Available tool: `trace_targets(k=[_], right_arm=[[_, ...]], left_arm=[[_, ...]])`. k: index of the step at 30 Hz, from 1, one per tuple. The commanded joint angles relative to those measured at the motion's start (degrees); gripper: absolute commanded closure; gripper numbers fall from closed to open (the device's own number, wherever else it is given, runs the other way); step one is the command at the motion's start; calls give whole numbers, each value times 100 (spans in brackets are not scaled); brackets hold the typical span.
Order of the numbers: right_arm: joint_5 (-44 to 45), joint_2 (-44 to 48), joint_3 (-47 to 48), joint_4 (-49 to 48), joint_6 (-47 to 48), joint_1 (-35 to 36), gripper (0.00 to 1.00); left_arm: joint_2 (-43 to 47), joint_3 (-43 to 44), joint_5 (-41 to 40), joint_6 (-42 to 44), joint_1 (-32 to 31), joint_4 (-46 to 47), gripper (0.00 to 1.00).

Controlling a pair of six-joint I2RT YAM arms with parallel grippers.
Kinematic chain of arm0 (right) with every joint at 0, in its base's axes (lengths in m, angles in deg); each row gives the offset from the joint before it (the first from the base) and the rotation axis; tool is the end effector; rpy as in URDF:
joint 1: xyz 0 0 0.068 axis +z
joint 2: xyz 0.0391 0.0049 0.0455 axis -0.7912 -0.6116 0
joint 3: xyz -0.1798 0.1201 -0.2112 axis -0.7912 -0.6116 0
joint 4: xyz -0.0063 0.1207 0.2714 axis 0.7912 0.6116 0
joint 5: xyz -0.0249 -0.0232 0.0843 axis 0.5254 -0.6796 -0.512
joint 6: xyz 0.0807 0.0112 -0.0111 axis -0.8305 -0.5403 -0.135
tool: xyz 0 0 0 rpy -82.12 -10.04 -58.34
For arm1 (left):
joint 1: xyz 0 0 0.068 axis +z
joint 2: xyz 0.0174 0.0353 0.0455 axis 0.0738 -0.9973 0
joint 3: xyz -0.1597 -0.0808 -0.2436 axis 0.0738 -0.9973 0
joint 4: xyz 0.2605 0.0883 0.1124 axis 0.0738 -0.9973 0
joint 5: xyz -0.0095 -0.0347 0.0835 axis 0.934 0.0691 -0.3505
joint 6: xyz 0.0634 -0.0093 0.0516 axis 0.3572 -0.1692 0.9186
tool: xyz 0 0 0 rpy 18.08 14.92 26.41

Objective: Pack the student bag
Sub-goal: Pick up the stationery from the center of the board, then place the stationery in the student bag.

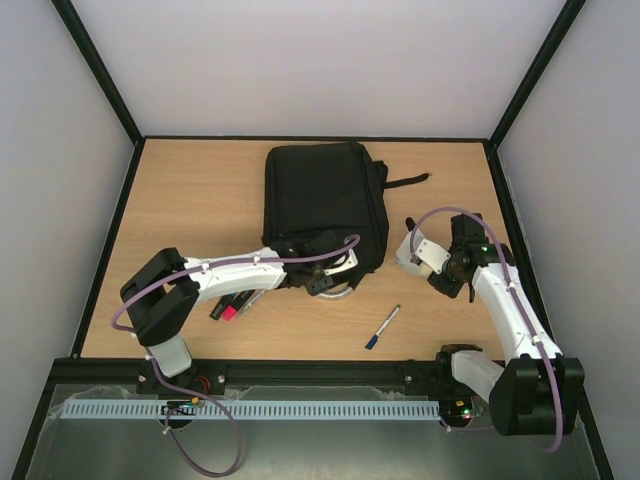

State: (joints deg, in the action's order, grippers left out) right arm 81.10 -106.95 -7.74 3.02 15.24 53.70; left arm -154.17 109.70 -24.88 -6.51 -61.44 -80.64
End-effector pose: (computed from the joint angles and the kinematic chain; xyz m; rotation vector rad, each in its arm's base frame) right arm 0.2418 0.0059 0.2239 -1.2740 2.3056 -0.3463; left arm 0.2376 -0.3375 0.1799 1.4043 2.0704 0.0028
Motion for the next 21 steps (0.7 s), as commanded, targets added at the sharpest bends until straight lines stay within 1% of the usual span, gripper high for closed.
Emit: trace_targets(k=[1,6,8,12,15,17,19,21], right_arm=[[-158,174,114,219,-180,17,70],[-377,192,112,256,-348,14,69],[-481,159,100,246,-419,17,69],[-584,173,195,281,-526,12,69],[-864,313,332,632,-594,11,69],[-1118,531,302,828,-537,6,69],[-1347,766,210,939,-437,17,69],[-1723,1043,40,1033,-334,17,69]], left_arm=[[-196,-108,-684,329,-24,303,30],[-547,99,-696,326,-27,306,30],[-655,209,-780,289,-27,283,34],[-644,455,-919,238,-15,215,55],[-384,623,-960,280,32,193,72],[-151,711,-998,303,47,217,86],[59,790,-1052,337,65,283,97],[257,857,-1062,400,102,369,98]])
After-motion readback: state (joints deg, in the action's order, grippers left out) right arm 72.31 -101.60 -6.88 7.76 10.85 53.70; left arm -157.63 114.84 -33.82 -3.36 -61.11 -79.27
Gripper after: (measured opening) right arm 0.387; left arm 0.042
